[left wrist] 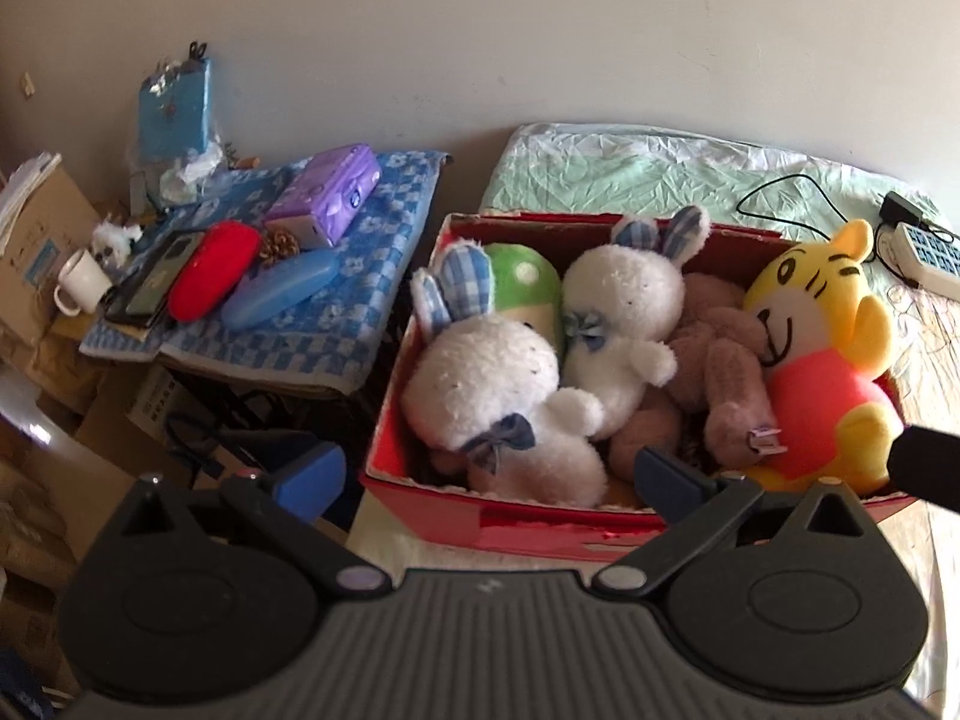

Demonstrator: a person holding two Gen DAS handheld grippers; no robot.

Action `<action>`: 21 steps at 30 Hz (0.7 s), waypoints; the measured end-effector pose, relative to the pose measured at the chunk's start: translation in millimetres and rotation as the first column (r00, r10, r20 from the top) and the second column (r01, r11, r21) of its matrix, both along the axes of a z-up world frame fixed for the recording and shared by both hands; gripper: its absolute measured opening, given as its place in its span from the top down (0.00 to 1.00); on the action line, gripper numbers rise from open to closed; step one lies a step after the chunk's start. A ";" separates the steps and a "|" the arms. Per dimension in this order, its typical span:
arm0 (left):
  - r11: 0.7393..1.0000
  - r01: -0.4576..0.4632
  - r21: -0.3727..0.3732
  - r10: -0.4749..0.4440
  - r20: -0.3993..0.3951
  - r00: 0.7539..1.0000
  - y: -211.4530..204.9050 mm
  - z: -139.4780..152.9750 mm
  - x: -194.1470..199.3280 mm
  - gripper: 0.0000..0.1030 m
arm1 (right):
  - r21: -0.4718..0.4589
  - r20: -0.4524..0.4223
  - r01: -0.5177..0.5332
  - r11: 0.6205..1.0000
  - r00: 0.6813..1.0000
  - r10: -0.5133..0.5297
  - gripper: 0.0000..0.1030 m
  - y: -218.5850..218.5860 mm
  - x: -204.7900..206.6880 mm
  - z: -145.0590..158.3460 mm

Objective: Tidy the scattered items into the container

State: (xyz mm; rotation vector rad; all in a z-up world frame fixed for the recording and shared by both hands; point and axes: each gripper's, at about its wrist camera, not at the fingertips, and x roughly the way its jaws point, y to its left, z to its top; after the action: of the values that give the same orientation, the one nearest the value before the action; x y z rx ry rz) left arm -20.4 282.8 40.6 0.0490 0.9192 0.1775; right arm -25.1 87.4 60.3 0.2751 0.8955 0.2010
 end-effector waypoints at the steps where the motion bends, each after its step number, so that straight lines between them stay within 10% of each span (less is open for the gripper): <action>1: 1.000 0.009 -0.009 -0.009 0.002 1.000 2.3 -0.8 0.4 0.01 | -0.001 -0.005 0.008 1.000 1.000 -0.008 0.09 2.7 0.8 -0.4; 21: 0.996 0.066 -0.054 -0.066 -0.007 0.998 33.2 -7.6 21.9 0.01 | -0.072 -0.067 0.087 0.994 0.994 -0.092 0.10 40.8 16.6 -6.4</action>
State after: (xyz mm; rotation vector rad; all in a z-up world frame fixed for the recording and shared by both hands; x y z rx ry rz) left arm 1.5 316.1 33.0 0.0305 0.9290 0.0915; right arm -8.5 128.2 53.9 0.2584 0.9560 0.0775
